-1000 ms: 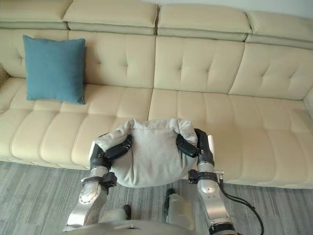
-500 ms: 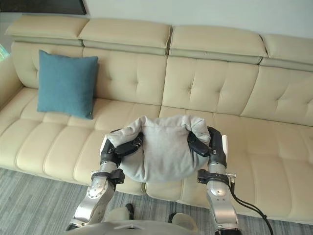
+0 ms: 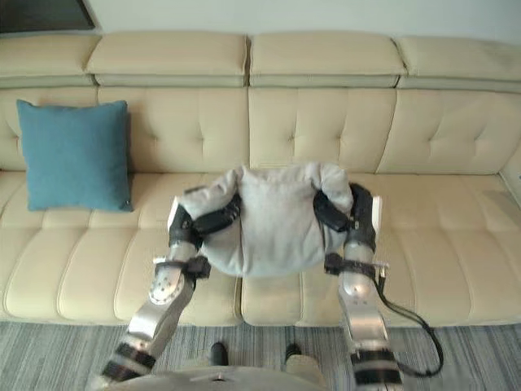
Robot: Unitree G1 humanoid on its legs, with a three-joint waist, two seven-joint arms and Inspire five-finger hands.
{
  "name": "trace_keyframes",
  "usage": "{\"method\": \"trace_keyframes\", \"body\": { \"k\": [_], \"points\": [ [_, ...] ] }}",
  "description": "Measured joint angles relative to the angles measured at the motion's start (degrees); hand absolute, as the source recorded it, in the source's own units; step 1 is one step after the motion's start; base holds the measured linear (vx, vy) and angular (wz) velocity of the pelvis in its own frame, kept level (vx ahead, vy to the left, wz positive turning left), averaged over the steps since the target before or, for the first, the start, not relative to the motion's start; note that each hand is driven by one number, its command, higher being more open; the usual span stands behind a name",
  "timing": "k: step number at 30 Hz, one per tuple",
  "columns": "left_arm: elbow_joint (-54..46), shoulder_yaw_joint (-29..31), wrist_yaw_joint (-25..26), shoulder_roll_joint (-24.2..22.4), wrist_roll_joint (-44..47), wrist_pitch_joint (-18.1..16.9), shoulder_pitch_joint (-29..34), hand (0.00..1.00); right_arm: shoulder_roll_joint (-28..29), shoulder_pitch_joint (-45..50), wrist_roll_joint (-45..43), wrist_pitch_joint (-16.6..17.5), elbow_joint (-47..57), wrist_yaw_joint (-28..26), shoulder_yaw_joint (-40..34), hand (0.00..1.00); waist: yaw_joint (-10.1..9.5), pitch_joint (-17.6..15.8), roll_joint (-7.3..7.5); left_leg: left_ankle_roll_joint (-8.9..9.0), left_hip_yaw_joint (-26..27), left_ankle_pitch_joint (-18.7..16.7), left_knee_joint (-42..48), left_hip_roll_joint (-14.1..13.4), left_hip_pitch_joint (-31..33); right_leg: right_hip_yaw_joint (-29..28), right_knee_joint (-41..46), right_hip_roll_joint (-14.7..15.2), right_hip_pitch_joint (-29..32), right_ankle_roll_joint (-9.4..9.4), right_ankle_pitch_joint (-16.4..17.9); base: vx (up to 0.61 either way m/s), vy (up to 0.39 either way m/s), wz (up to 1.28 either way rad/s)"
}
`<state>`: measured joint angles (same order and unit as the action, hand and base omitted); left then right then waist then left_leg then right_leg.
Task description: Pick up cushions and gather them together orderly.
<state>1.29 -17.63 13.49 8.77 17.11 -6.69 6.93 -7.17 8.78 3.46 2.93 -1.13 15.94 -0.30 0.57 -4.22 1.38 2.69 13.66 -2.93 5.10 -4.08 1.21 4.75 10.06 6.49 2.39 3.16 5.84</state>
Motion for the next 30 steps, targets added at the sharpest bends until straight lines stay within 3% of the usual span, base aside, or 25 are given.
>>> {"method": "trace_keyframes", "body": {
  "k": [5, 10, 17, 24, 25, 26, 30],
  "points": [
    [-0.06, 0.59, 4.50, 0.90, -1.49, -0.18, -11.16, 0.00, -0.27, -12.88, 1.11, 0.06, -2.53, 4.83, 0.31, 0.00, -0.16, -0.53, 0.62, -1.07, -0.15, 2.50, 0.12, 0.13, 7.60, -0.17, -1.82, -0.05, 6.65, 0.09, -3.49, -0.10, 0.028, 0.02],
    [2.64, 1.01, 9.40, 4.50, -2.10, -0.22, -25.75, 0.00, -1.47, -27.79, 1.08, 0.11, -8.48, 9.41, 0.37, 0.00, -0.43, -4.96, 1.65, -1.61, -2.36, 5.77, 0.42, -0.16, 15.94, 1.64, -3.98, -0.52, 12.66, -0.25, -7.08, -0.15, 0.002, 0.20],
    [19.48, 1.28, 13.36, 9.10, -3.08, -0.23, -49.19, 0.00, -3.77, -49.15, -0.43, -0.04, -22.89, 12.71, 0.26, 0.00, -0.65, -12.25, 1.13, -1.78, -4.85, 10.31, -1.44, 0.12, 22.12, 3.85, -2.41, -0.42, 19.18, -0.34, -8.55, -0.09, -0.007, 0.17],
    [29.36, 2.97, 13.63, 12.13, -1.93, -0.37, -63.02, 0.00, -3.94, -62.54, -3.05, -0.07, -30.32, 14.79, -0.28, 0.00, -0.52, -18.07, -0.67, -1.55, -5.52, 13.12, -3.77, 0.24, 25.06, 4.20, -0.28, -0.38, 23.89, -0.36, -8.55, -0.01, -0.031, 0.04],
    [30.13, 3.06, 13.61, 12.69, -1.91, -0.76, -64.70, 1.00, -3.89, -64.01, -3.60, 0.02, -30.34, 15.19, -0.38, 0.00, -0.40, -18.52, -0.91, -1.36, -5.52, 13.54, -4.28, 0.25, 25.89, 4.06, 0.26, -0.38, 25.30, -0.37, -8.55, 0.00, -0.037, -0.04],
    [30.60, 3.17, 13.63, 13.14, -1.92, -0.99, -66.22, 1.00, -3.82, -65.50, -3.60, 0.13, -30.44, 15.50, -0.87, 1.00, -0.30, -19.33, -1.07, -1.41, -5.47, 13.94, -4.86, 0.25, 25.99, 3.95, 0.44, -0.40, 25.79, -0.42, -8.58, 0.00, -0.044, -0.04],
    [34.24, 3.35, 13.87, 14.45, -1.91, -1.89, -71.83, 1.00, -3.67, -69.66, -3.60, 0.64, -31.96, 16.97, -1.23, 1.00, -0.12, -20.20, -1.08, -1.12, -5.45, 15.33, -6.84, 0.24, 27.00, 3.63, 0.61, -0.57, 27.97, -0.81, -8.85, 0.00, -0.032, -0.05]
  ]
}}
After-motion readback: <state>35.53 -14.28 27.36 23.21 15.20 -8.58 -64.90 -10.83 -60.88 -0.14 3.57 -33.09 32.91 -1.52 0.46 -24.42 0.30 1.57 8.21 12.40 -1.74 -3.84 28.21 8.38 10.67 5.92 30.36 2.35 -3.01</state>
